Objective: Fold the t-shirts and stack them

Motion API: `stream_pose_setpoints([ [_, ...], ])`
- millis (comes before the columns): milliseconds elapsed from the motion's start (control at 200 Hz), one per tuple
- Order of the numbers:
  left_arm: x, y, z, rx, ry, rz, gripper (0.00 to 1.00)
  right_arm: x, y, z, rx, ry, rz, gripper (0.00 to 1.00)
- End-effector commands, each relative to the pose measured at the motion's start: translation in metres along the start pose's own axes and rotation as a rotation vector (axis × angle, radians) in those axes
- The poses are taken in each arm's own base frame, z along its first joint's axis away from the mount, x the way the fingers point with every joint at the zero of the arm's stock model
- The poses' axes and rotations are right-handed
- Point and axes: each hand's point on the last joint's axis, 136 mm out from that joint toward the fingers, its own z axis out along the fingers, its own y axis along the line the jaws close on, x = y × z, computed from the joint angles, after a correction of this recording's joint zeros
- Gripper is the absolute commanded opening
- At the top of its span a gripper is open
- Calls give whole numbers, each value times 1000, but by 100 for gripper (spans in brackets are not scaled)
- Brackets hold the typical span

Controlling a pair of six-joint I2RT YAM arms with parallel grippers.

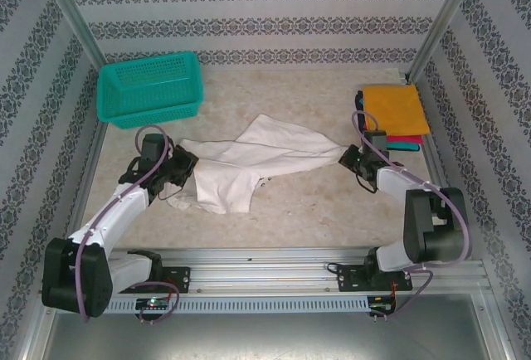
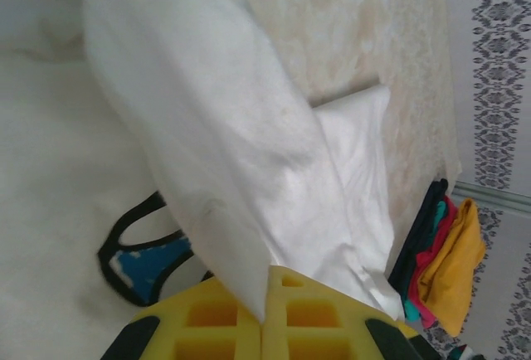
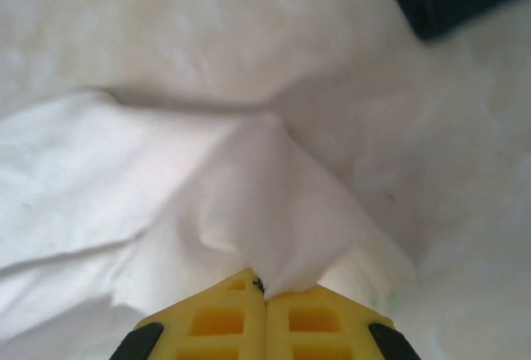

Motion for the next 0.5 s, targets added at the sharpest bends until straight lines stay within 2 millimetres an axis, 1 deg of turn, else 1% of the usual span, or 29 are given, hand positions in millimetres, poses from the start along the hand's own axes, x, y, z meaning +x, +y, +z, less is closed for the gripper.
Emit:
stream_pose_setpoints([
  [0, -22, -34, -9, 61, -45, 63, 0, -51, 28, -33, -50, -174, -90, 0],
  [90, -39, -57, -13, 89, -78, 95, 0, -68, 40, -56, -74, -248, -126, 0],
  [120, -44, -61, -14, 90, -88, 103, 0, -72, 44, -63, -83, -263, -139, 0],
  [165, -50, -71, -15, 103, -96, 120, 0, -75, 51, -73, -95, -277, -162, 0],
  [210, -55, -78, -15, 108, -100, 128, 0, -77, 56, -82, -102, -287, -180, 0],
  [260, -59, -83, -16, 115, -103, 137, 0, -75, 62, -90, -118, -289, -209, 0],
  [315, -61, -84, -15, 113, -101, 138, 0, -67, 70, -96, -132, -287, -250, 0],
  [395, -63, -80, -16, 107, -100, 136, 0, -48, 75, -96, -138, -242, -294, 0],
  [495, -65, -67, -19, 88, -105, 122, 0, -6, 78, -85, -164, -131, -295, 0],
])
